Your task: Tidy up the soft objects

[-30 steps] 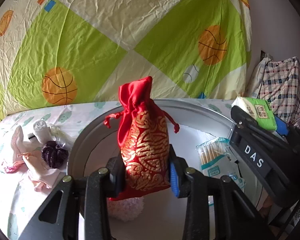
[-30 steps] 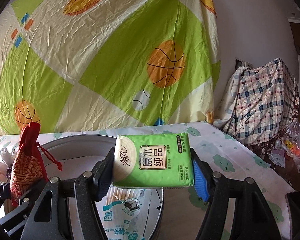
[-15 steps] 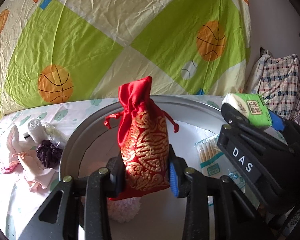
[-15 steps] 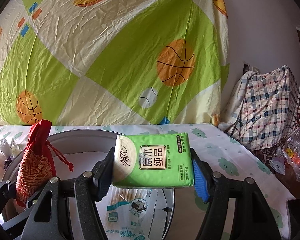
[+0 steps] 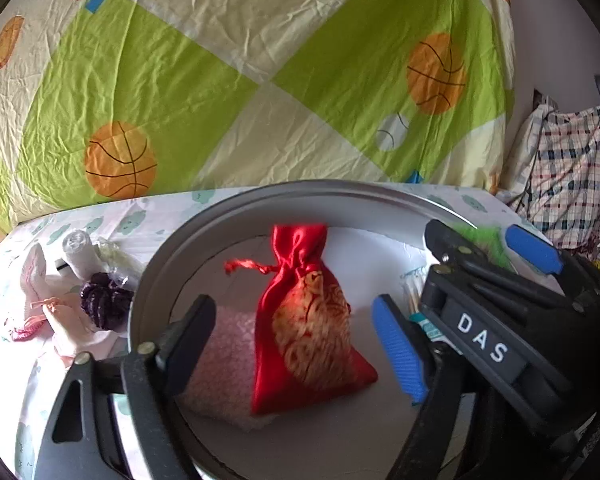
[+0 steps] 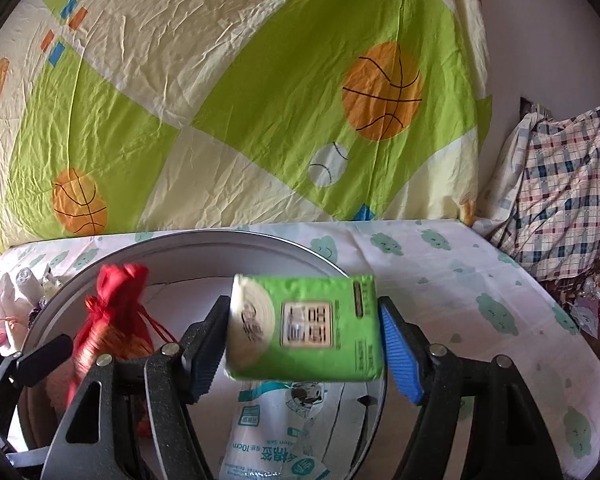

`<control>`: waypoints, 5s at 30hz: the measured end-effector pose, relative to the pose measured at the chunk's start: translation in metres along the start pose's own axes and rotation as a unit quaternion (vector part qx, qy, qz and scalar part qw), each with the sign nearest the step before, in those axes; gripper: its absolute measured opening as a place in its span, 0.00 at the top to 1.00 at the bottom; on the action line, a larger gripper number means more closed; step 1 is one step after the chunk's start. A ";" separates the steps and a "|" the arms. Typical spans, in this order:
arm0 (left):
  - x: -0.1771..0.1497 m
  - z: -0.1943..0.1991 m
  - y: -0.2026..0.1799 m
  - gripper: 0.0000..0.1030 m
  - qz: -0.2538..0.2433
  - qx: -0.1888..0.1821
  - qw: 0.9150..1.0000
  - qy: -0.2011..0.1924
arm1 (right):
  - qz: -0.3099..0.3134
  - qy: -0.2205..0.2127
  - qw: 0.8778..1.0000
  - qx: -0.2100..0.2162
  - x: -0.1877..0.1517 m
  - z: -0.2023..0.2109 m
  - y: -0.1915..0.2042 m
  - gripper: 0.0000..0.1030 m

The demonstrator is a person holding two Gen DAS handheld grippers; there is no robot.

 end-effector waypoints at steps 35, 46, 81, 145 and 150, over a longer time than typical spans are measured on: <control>-0.017 0.083 0.050 0.01 0.025 0.095 0.980 -0.171 | -0.124 -0.128 0.979 -0.101 -0.017 0.088 -0.030 0.06; -0.023 0.101 0.079 0.01 0.019 0.118 0.977 -0.178 | -0.134 -0.134 0.977 -0.098 -0.025 0.105 -0.018 0.06; -0.034 0.142 0.201 0.01 0.080 0.168 0.964 -0.192 | -0.085 -0.121 0.989 -0.030 -0.039 0.142 0.106 0.06; -0.040 0.138 0.361 0.01 0.215 0.196 0.948 -0.126 | 0.148 0.153 0.958 0.191 -0.059 0.058 0.302 0.89; -0.038 0.138 0.354 0.01 0.200 0.185 0.953 -0.130 | 0.088 0.114 0.958 0.248 -0.052 0.077 0.268 0.92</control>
Point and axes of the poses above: each gripper's, at about its wrist camera, not at the fingertips, and z roughly against the way its jaws point, y to its left, x to its top, the point moved 2 cm from there along -z, roughly the way its jaws point, and after that the axes turned 13 degrees about -x, right-handed, at the moved point
